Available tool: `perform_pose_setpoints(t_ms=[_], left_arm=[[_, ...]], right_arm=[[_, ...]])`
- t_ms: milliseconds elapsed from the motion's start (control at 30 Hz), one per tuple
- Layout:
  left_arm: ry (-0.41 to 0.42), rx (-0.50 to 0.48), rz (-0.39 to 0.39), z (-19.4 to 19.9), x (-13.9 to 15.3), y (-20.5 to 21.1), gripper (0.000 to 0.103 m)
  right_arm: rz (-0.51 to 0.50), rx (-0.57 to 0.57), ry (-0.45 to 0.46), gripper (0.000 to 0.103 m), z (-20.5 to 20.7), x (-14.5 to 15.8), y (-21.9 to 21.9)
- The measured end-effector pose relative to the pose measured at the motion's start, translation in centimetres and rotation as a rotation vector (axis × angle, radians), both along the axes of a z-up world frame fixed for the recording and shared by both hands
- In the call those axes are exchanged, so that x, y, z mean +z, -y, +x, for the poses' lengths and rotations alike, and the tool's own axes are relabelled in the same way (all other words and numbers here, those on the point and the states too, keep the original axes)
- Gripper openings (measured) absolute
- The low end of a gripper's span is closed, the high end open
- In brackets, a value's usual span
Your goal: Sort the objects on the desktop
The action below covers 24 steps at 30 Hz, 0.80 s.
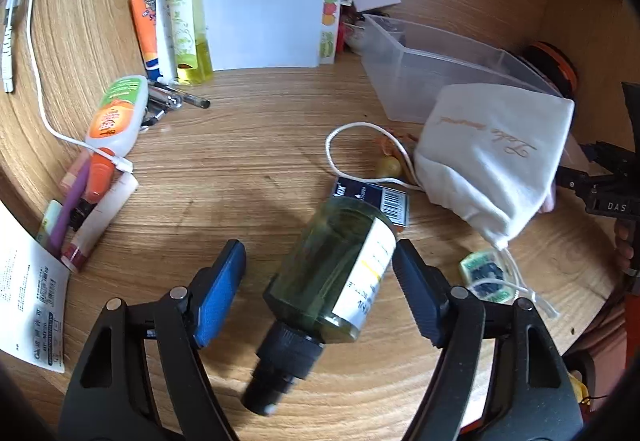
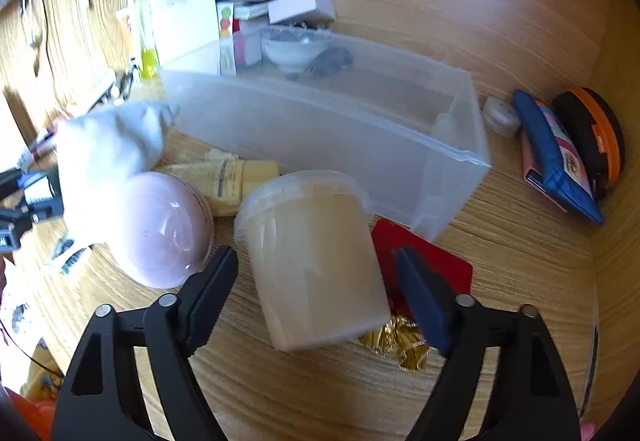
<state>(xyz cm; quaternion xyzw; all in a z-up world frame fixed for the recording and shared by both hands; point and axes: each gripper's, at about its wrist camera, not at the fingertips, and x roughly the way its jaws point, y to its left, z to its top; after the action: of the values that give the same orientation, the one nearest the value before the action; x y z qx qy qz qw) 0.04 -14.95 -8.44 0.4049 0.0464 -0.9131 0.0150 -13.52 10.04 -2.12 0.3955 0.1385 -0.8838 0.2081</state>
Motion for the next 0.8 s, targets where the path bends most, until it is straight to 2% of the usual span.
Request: perform_pose_setpoints(t_ms=[100,167,233,300,333,500,800], left_arm=[[-0.006,0.02,-0.03,-0.2,0.0,-0.1,0.068],[-0.01,0.027,-0.059,-0.2,-0.1,-0.4,0.063],[-0.016,0.026,-0.073,-0.2,-0.1,-0.6,0.057],[-0.019,0.027,-0.078,-0.3,0.0,-0.8,0.045],[-0.018,0.028,-0.076,-0.4,0.0,-0.8,0.042],[-0.019,0.038,-0.062,-0.4,0.5,-1.1,0.041],[-0.122,0.0,-0.06,0.0,5.0,-2.6,0.041]], right_arm=[[0.015,0.017,0.015,0.073,-0.7,-0.4,0.4],[0.032,0.032,0.02,0.063,-0.9,-0.6,0.8],[0.06,0.038,0.011,0.06,-1.0,-0.8,1.2],[0.083,0.041,-0.004,0.058,-0.9,-0.9,1.6],[0.086,0.042,-0.007,0.054,-0.8,-1.0,1.6],[0.071,0.03,-0.008,0.054,-0.5,-1.1,1.5],[0.029,0.018,-0.051,0.054,1.0,1.0,1.0]])
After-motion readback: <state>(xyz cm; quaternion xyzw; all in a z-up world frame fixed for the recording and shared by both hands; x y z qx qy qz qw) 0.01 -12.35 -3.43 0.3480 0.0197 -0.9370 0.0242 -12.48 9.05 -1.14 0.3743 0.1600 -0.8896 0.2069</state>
